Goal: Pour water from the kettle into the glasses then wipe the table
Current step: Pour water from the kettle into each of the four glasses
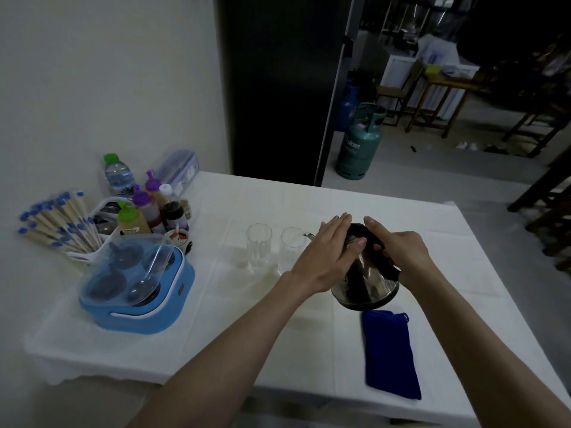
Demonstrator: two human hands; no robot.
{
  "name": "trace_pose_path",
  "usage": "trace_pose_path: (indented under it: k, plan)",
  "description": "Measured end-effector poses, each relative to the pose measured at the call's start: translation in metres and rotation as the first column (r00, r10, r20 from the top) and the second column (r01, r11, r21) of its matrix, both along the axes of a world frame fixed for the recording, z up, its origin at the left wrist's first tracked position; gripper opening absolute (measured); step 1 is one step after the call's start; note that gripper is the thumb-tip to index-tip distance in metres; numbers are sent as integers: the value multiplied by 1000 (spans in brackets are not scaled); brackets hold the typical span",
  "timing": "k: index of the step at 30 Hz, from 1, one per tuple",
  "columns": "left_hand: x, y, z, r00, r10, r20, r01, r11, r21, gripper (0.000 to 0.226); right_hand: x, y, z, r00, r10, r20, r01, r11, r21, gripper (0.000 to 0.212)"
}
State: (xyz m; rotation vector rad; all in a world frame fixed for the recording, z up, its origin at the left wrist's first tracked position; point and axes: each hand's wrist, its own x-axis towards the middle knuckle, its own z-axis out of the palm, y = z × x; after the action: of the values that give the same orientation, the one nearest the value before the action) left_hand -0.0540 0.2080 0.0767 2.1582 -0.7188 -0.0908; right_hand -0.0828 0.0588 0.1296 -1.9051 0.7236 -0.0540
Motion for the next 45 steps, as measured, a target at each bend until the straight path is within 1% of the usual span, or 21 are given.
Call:
trace_pose_path:
  k: [18, 29, 35, 45]
  plan:
    - [6, 3, -3, 1000, -13, -5, 13, 1000, 6, 70, 4, 4, -2, 1000, -4, -14, 4, 1000, 2, 50]
    - [9, 6, -3, 1000, -18, -10, 18, 1000, 9, 69, 7, 6, -5, 1000, -14, -20, 14, 1000, 10, 58]
    - [12, 6, -5, 1000, -22, -11, 22, 1000, 13, 70, 7, 7, -6, 1000, -17, -22, 17, 1000, 9, 55]
    - [16, 7, -6, 999, -34, -6, 34, 999, 15, 69, 8, 11, -4, 999, -41, -21, 42, 999, 29, 58]
